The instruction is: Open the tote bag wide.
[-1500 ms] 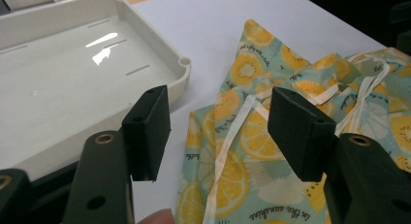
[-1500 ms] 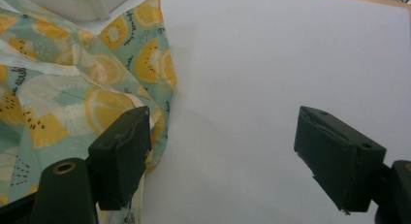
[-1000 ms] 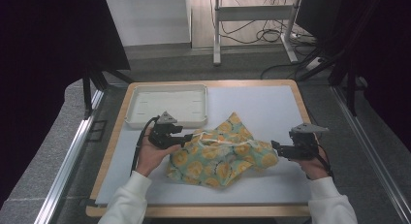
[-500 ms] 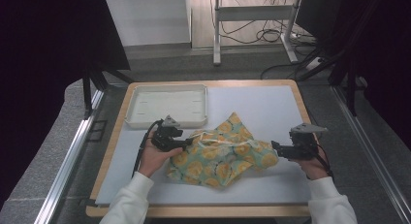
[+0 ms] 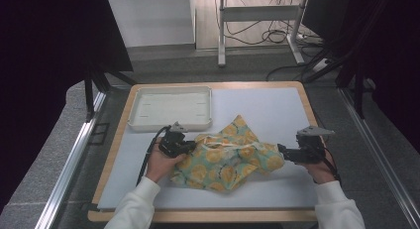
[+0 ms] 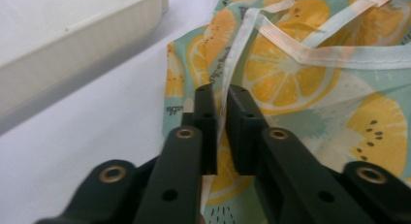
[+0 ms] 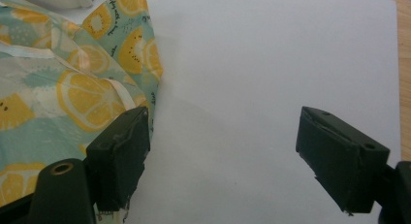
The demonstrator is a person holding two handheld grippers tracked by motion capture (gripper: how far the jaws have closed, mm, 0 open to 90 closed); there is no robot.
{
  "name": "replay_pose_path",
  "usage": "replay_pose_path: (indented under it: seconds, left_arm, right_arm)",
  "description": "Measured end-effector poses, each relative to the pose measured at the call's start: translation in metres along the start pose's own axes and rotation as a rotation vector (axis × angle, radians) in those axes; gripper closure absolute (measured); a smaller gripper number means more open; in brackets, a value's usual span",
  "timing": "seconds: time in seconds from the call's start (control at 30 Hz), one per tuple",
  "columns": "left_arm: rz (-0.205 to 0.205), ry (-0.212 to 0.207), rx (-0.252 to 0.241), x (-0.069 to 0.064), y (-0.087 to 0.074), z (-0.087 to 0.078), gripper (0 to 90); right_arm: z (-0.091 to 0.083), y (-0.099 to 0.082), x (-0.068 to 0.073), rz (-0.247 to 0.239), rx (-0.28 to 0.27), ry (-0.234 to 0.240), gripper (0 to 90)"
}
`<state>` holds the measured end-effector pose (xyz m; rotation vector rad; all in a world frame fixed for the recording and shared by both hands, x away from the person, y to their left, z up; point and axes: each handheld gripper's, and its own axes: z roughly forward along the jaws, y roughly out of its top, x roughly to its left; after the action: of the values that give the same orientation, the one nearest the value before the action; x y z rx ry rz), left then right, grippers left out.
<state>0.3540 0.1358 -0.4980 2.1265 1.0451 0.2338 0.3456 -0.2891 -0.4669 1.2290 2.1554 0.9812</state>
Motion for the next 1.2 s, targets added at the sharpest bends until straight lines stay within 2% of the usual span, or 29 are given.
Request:
replay_pose_path:
  seconds: [0.23, 0.57, 0.7, 0.97, 1.2]
  left_arm:
    - [0.0, -0.018, -0.02, -0.001, 0.001, -0.003, 89.7]
    - [-0.014, -0.038, -0.105, -0.003, 0.007, -0.021, 90.0]
    - [-0.015, -0.052, -0.122, -0.003, 0.007, -0.025, 90.0]
    - [-0.004, -0.068, -0.135, -0.008, 0.009, -0.028, 90.0]
    - [0.006, -0.079, -0.151, -0.011, 0.011, -0.033, 90.0]
  right_arm:
    - [0.0, 0.0, -0.001, 0.002, -0.001, -0.001, 19.9]
    - [-0.004, 0.001, -0.004, 0.011, -0.009, -0.01, 19.9]
    - [-0.005, 0.002, -0.005, 0.018, -0.015, -0.015, 19.9]
    - [-0.011, 0.015, 0.001, 0.006, -0.048, -0.001, 20.0]
    - [-0.009, 0.026, 0.01, -0.02, -0.064, 0.022, 20.0]
